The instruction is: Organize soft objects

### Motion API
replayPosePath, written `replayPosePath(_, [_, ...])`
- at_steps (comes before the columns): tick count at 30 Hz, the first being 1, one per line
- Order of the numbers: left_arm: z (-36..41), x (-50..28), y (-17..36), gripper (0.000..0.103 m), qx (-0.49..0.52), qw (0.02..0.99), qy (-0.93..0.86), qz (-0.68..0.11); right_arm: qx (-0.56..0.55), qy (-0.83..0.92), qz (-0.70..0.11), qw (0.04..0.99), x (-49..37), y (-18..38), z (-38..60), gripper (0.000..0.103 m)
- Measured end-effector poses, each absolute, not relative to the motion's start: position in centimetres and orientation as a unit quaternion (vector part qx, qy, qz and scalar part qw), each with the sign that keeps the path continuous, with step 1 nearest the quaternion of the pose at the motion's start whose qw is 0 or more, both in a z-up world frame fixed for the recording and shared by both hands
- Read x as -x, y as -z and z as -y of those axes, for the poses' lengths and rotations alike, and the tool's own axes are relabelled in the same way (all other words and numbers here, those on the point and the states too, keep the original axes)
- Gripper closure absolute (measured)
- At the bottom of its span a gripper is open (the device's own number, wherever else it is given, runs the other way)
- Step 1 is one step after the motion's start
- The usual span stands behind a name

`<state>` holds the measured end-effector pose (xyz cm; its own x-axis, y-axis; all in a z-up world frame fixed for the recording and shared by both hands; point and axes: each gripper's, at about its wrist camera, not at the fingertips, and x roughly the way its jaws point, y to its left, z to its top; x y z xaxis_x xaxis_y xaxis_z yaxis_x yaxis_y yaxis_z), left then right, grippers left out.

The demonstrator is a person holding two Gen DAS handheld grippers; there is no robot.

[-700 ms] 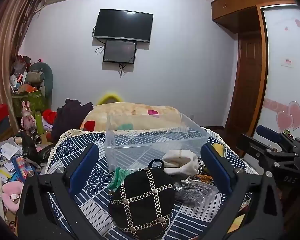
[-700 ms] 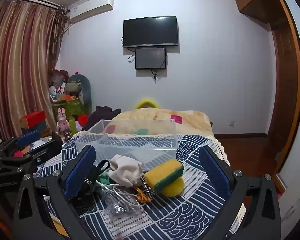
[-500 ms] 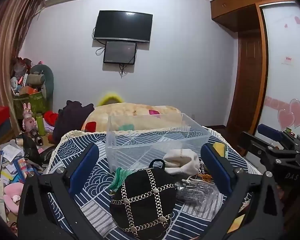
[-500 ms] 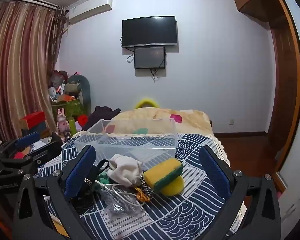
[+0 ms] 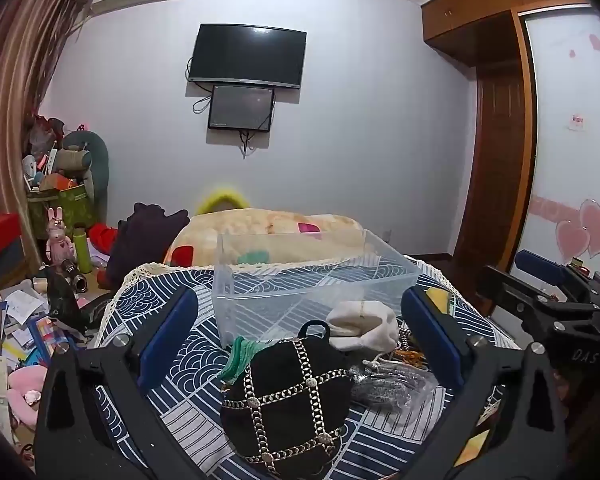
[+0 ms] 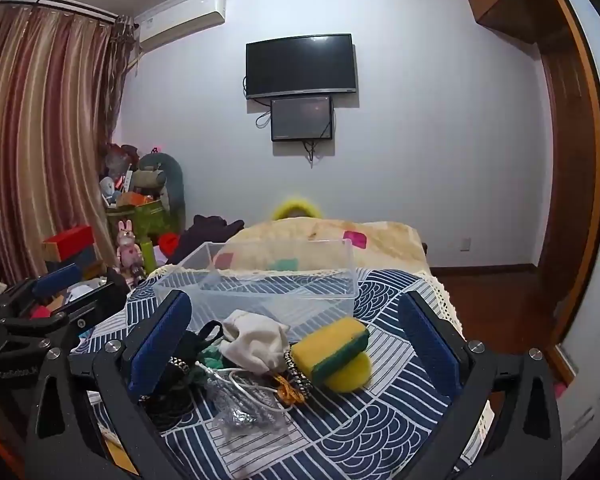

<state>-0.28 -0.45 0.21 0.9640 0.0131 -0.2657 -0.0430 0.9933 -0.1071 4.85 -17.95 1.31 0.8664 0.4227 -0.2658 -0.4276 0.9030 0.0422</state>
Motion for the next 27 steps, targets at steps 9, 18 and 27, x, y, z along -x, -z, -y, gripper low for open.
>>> replayPosePath(9, [0.42,0.34,-0.31,0.0,0.059,0.989,-0.01,-0.134,0.007,-0.221,-0.135,0.966,-4.81,-1.38,17.92,0.0])
replayPosePath(18, [0.59,0.64,-0.62,0.0,0.057,0.99,-0.01,-0.131,0.004,-0.223,-0.133,0.966,-4.67,-1.53,18.03,0.0])
replayPosePath(27, [0.41,0.52,-0.51,0.0,0.06,0.989,-0.01,-0.133,0.003,-0.224,-0.132,0.966,-4.72,-1.52,18.16,0.0])
